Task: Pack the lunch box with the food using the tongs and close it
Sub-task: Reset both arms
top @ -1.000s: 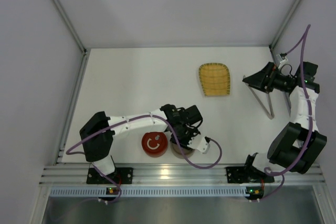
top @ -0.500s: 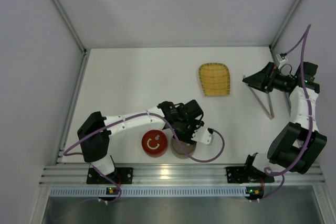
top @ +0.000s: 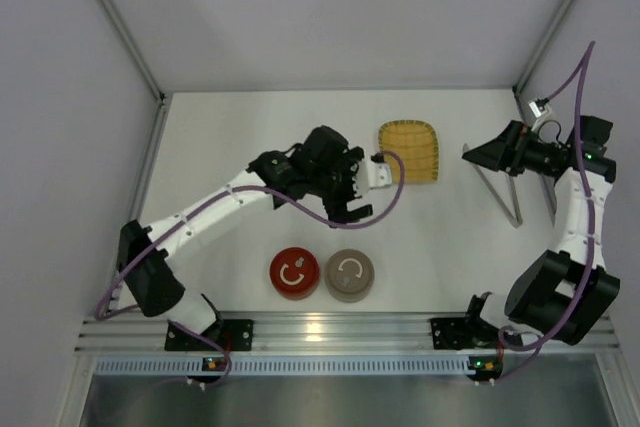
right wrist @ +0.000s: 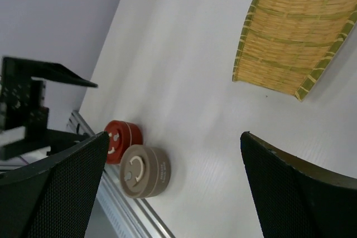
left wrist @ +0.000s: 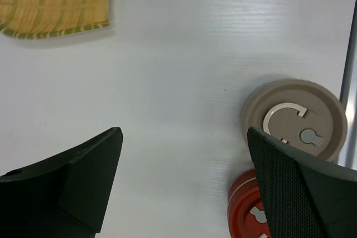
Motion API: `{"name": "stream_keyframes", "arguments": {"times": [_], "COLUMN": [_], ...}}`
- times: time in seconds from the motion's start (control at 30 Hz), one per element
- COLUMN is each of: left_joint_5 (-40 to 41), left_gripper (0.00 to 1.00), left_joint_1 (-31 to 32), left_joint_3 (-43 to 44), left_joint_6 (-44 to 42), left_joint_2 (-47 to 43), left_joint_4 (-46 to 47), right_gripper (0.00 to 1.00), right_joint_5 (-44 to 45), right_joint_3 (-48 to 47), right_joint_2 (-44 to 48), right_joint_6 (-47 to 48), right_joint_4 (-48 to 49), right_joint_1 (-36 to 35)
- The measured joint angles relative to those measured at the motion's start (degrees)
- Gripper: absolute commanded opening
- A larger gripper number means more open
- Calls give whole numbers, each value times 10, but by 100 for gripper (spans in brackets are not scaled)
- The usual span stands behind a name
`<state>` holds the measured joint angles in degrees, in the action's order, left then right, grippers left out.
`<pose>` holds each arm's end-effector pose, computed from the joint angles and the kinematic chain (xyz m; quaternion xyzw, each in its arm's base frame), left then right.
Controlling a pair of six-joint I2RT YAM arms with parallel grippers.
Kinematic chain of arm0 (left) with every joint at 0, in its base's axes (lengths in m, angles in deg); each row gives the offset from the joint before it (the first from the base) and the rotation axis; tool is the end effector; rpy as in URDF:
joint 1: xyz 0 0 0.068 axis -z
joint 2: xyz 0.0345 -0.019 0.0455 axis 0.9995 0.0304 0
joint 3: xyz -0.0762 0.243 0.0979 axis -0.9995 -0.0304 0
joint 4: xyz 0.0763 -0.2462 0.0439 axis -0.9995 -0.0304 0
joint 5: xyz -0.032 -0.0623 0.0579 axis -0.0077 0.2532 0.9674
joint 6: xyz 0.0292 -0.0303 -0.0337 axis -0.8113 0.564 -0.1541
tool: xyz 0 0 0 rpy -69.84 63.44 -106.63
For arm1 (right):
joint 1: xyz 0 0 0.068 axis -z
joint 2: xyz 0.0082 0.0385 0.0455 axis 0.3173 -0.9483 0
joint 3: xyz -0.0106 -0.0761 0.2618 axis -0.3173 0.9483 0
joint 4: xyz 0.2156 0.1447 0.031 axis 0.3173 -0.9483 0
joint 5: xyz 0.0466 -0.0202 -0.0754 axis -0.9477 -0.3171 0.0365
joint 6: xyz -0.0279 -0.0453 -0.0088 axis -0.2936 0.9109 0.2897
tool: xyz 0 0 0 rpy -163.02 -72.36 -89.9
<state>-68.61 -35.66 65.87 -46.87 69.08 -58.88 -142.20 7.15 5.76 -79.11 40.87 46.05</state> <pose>0.2034 -0.2821 0.3278 0.6667 0.6397 -0.1882 0.3329 0.2489 -0.0924 0.3266 -0.0144 0.8011 0.4470 0.3978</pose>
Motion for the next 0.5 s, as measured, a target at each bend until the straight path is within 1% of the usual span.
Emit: {"name": "stream_keyframes", "arguments": {"times": [0.17, 0.33, 0.43, 0.5], "left_joint_5": [-43, -55, -45, -47], "left_gripper": [98, 98, 98, 98], "left_joint_1": [-111, -254, -330, -384], "left_joint_3": [13, 21, 4, -35], "left_joint_6": [128, 245, 284, 293], "left_joint_2": [-66, -80, -81, -91], "left_joint_4": [2, -7, -13, -13], "right_gripper": [99, 99, 99, 99], "right_joint_5": [34, 88, 134, 185], "right_joint_3": [-10, -11, -1, 19], "right_joint_2": [50, 77, 85, 92], "right_joint_6": [46, 94, 113, 126], "right_joint_4": [-16, -31, -30, -25], "right_joint_1": [0, -13, -31, -66]}}
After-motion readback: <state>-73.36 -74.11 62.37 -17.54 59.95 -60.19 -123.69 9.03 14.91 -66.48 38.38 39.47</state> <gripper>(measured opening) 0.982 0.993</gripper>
